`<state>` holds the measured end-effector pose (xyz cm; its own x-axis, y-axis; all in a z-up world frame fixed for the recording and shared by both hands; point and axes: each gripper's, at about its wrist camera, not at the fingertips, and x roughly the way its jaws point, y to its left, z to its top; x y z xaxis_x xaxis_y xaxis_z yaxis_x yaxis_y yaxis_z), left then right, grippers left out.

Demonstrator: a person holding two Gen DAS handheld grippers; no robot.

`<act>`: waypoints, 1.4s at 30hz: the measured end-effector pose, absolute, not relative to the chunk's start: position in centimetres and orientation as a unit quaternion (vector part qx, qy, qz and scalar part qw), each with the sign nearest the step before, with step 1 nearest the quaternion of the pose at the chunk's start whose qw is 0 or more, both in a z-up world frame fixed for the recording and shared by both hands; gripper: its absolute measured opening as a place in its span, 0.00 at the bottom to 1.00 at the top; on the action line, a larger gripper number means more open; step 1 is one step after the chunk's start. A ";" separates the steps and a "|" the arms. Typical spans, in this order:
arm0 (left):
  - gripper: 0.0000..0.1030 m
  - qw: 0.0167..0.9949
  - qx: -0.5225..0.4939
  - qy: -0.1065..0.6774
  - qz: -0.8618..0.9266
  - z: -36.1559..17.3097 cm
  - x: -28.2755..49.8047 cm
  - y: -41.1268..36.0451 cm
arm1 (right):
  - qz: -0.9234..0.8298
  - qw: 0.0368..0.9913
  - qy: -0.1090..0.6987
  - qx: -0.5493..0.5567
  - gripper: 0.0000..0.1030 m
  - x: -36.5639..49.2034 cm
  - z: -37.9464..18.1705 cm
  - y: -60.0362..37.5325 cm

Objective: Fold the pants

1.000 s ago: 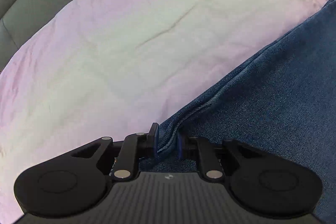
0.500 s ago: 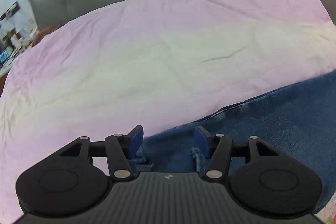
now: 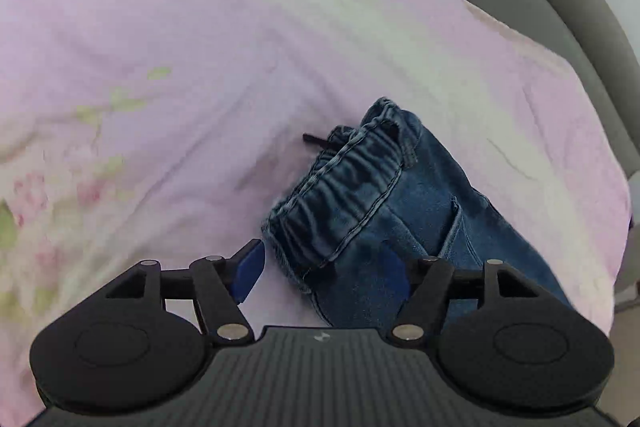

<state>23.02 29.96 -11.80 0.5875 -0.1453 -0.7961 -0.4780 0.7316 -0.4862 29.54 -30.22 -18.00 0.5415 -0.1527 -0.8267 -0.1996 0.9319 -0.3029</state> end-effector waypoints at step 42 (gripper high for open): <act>0.62 0.881 -0.005 0.465 0.082 -10.7 31.1 9.9 | -0.102 0.896 0.429 -0.048 0.63 35.4 -14.5 -57.9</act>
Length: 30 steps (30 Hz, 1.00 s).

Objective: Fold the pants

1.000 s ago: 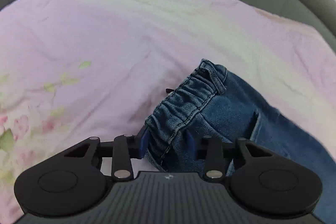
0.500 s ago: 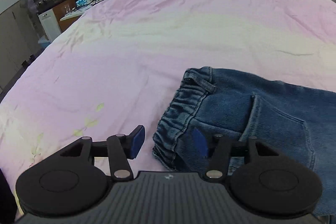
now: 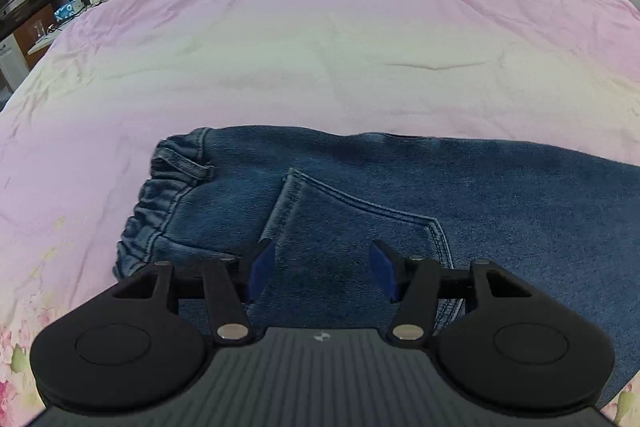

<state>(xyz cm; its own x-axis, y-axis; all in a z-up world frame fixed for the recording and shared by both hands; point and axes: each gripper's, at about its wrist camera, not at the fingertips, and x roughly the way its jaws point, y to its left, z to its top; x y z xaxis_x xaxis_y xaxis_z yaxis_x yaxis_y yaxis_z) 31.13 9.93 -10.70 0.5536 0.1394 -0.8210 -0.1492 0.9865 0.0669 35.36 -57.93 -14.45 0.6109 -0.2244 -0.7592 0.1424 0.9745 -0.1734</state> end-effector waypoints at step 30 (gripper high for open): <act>0.61 0.850 0.041 0.505 0.144 -14.7 33.4 7.9 | -0.149 0.899 0.408 -0.060 0.10 48.8 -18.4 -60.2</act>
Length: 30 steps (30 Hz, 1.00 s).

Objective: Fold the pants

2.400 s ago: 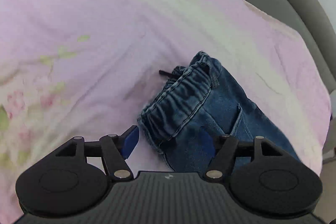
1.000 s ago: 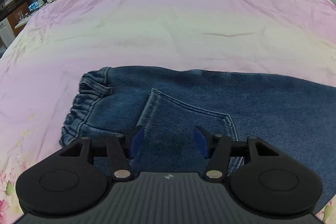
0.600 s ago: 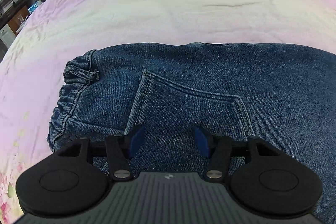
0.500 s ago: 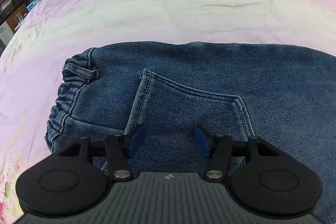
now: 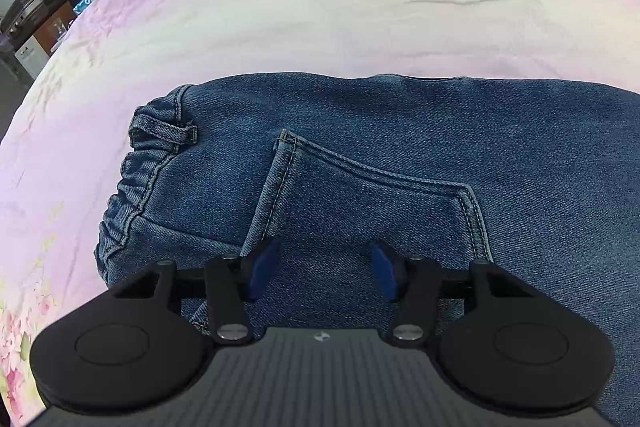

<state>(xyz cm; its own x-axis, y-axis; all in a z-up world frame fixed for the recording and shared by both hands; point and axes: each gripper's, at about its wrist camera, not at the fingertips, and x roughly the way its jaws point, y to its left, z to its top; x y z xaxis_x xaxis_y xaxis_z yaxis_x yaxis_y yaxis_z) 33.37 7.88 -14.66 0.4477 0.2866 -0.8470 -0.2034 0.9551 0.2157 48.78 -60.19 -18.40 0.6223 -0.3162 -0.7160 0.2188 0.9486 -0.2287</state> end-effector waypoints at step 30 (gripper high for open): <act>0.61 0.883 -0.101 0.458 0.004 -10.4 18.1 4.0 | -0.166 0.875 0.419 0.179 0.11 34.6 -19.3 -65.4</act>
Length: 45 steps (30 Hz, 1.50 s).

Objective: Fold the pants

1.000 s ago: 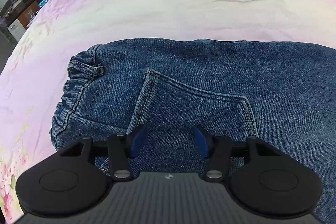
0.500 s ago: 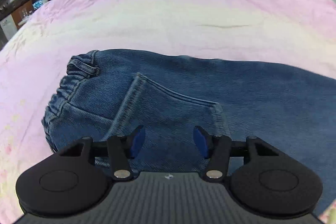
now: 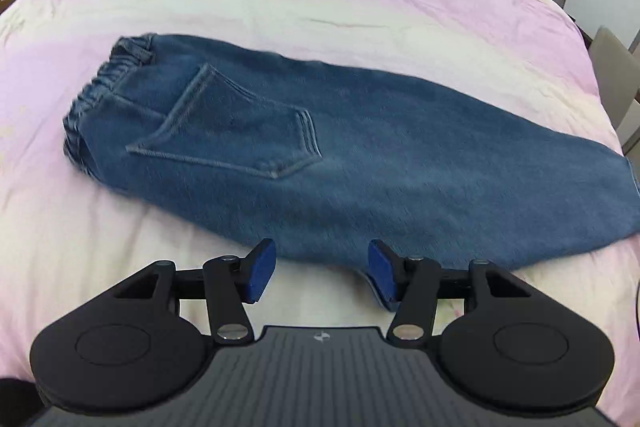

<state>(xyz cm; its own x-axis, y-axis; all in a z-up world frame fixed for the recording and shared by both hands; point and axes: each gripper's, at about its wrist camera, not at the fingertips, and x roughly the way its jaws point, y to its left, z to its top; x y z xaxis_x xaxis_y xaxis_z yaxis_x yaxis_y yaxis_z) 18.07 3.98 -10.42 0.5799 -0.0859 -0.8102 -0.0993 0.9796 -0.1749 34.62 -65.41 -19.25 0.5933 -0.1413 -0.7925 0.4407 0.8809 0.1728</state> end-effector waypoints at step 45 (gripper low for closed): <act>0.19 0.897 -0.028 0.437 0.054 -14.7 18.0 -4.4 | -0.125 0.876 0.466 0.019 0.39 29.5 -19.5 -58.6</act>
<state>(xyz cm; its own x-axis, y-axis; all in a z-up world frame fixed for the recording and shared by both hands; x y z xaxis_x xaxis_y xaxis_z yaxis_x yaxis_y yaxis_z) 18.03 -4.43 -14.68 0.6116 0.0725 -0.7878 -0.1218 0.9926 -0.0032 29.53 -58.62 -19.51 0.5338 -0.2007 -0.8214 0.2354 0.9683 -0.0837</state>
